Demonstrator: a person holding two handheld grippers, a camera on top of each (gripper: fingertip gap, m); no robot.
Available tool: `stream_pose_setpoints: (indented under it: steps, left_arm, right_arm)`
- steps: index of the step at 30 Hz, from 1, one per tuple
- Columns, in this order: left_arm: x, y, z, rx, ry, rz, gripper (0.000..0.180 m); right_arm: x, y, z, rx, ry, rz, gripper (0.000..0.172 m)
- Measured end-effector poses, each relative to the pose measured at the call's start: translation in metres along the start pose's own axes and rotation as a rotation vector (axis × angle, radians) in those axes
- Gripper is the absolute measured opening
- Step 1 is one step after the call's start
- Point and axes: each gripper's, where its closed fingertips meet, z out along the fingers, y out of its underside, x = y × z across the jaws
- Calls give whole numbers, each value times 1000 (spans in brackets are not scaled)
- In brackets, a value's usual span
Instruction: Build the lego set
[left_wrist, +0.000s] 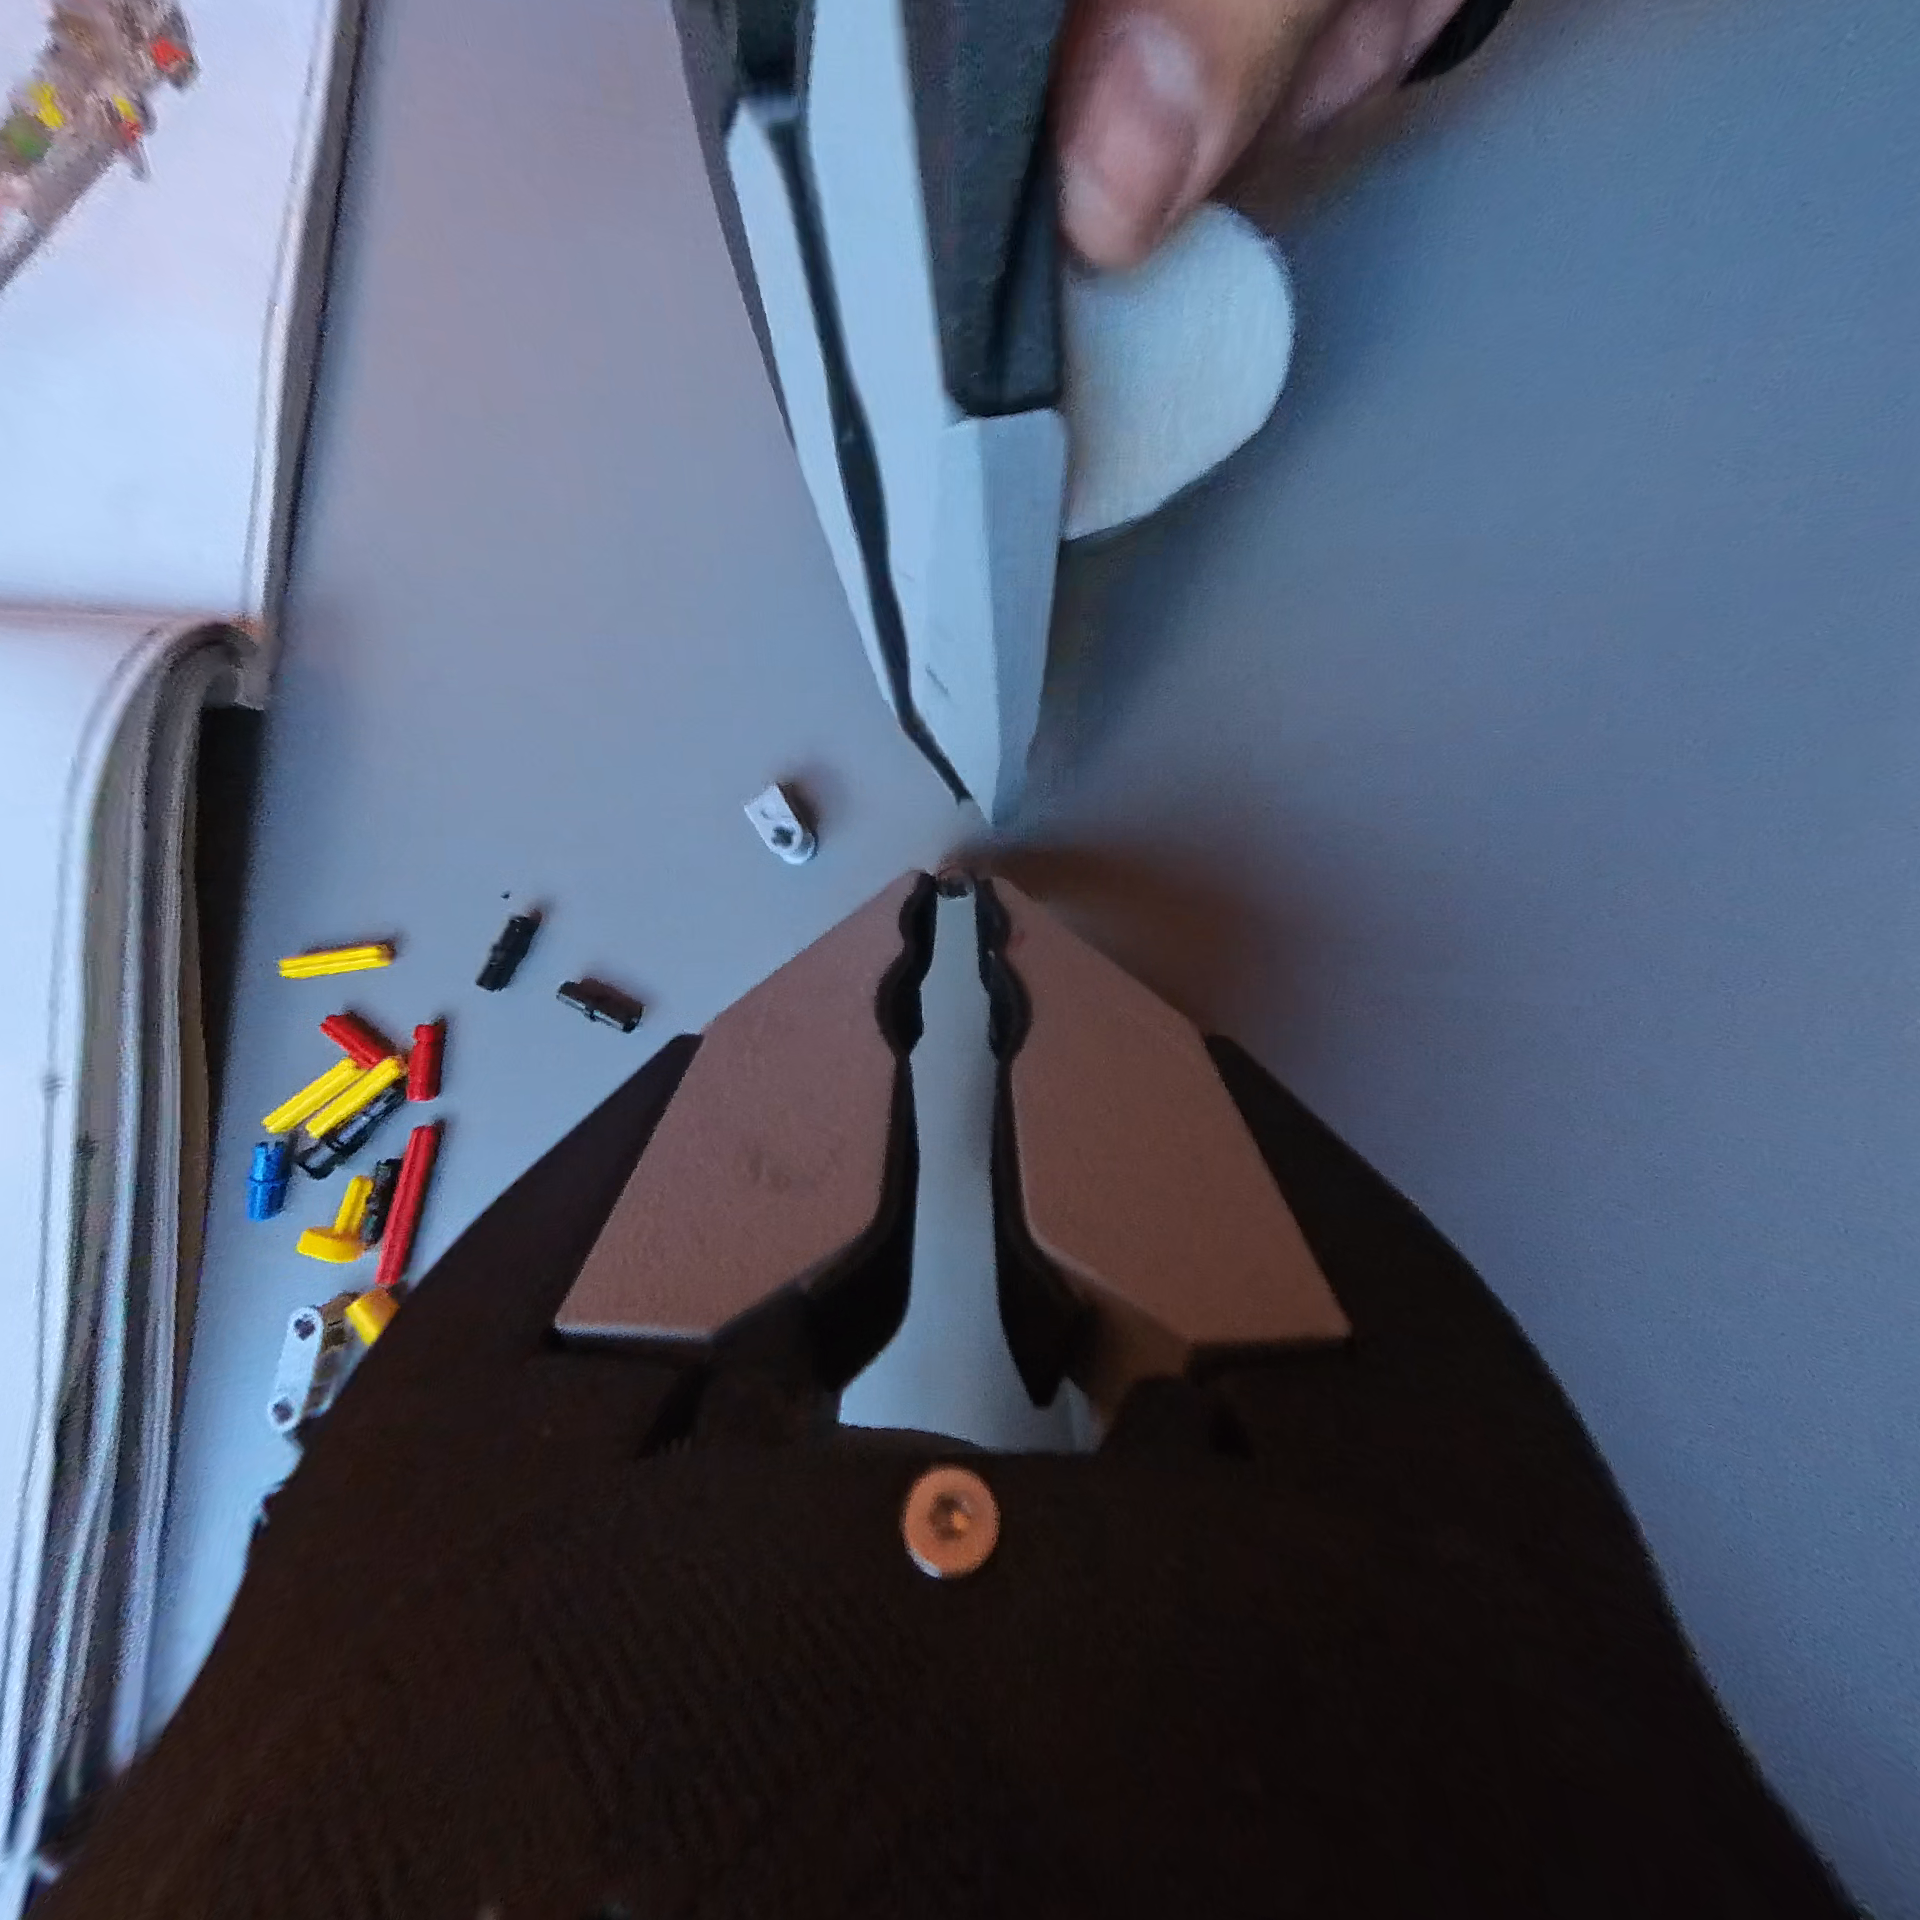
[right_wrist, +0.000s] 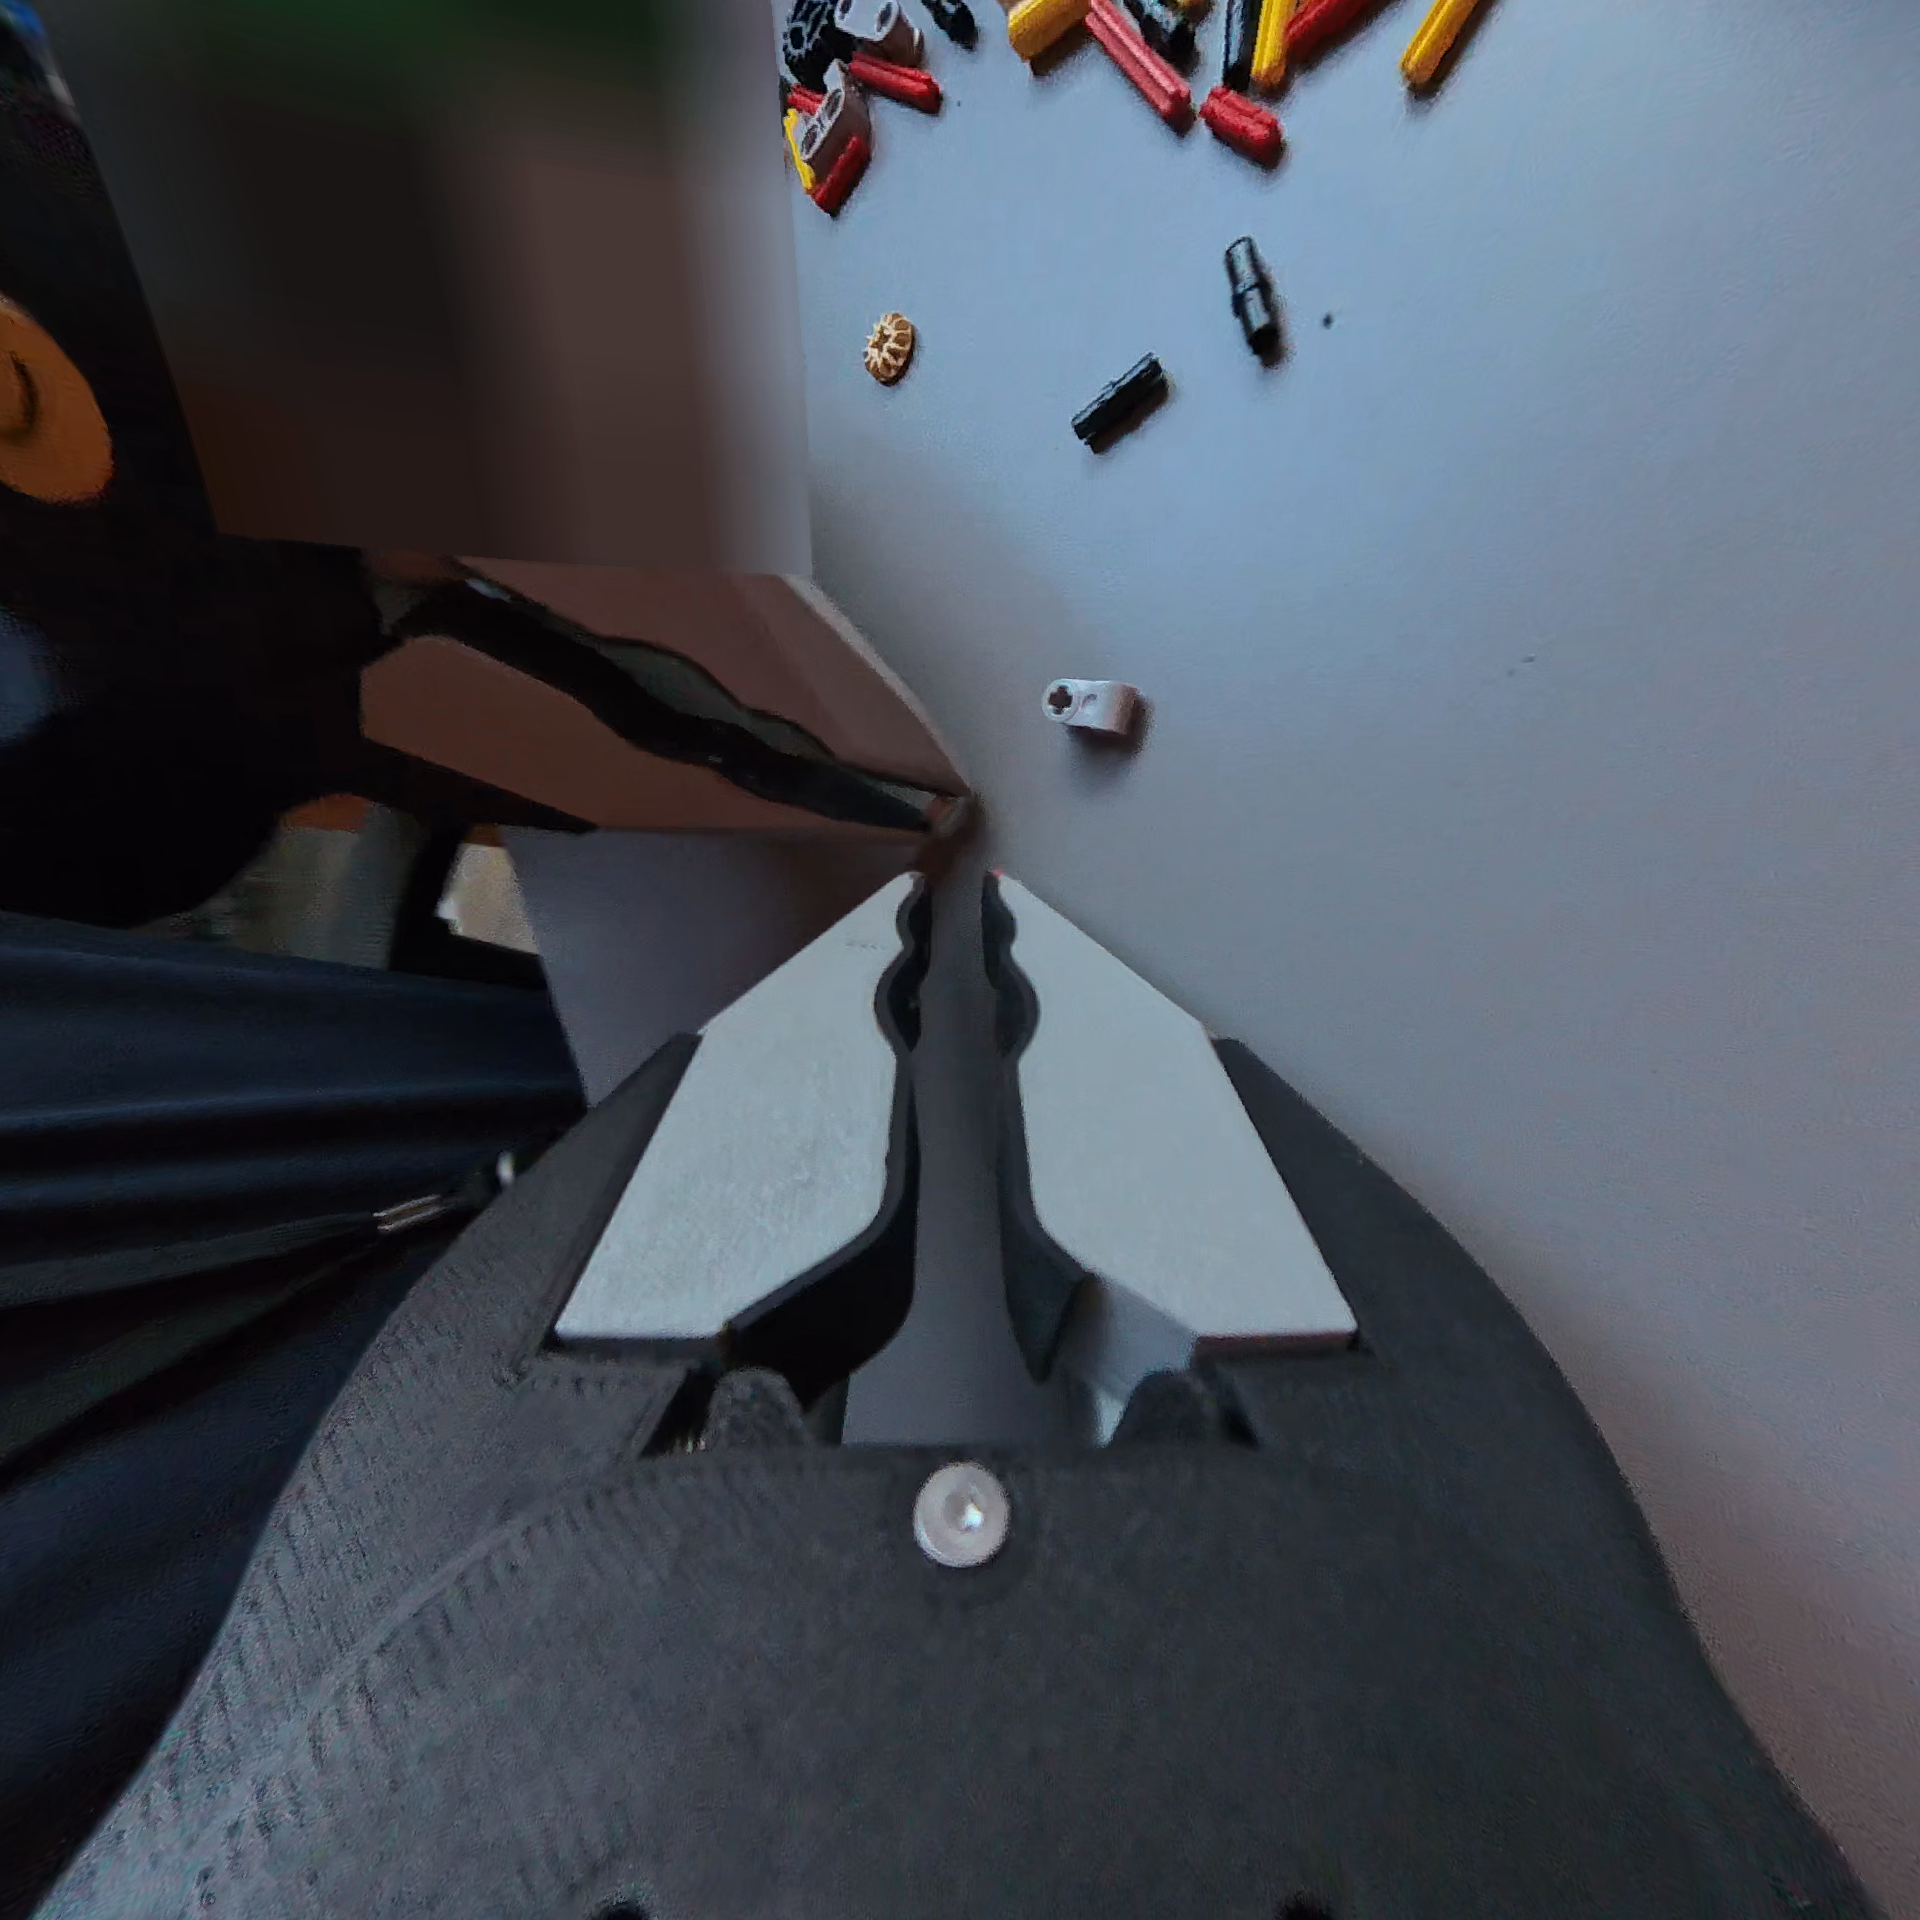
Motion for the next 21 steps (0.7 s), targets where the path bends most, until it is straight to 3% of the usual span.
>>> stream_pose_setpoints:
  steps: [4, 12, 18, 21]
  left_arm:
    - [-6, -4, 4, -50, 29, -57, 16]
    - [-2, -9, 7, -65, 27, -46, 20]
    - [-11, -7, -14, -20, -35, -125, 22]
    - [-17, 2, -22, -1, -70, -204, 21]
  right_arm:
    - [8, 7, -8, -5, 116, -78, 5]
    - [5, 13, -13, 48, 103, -99, 3]
    - [10, -16, -27, 197, 236, -251, 9]
    - [19, -29, -23, 170, 273, -280, 12]
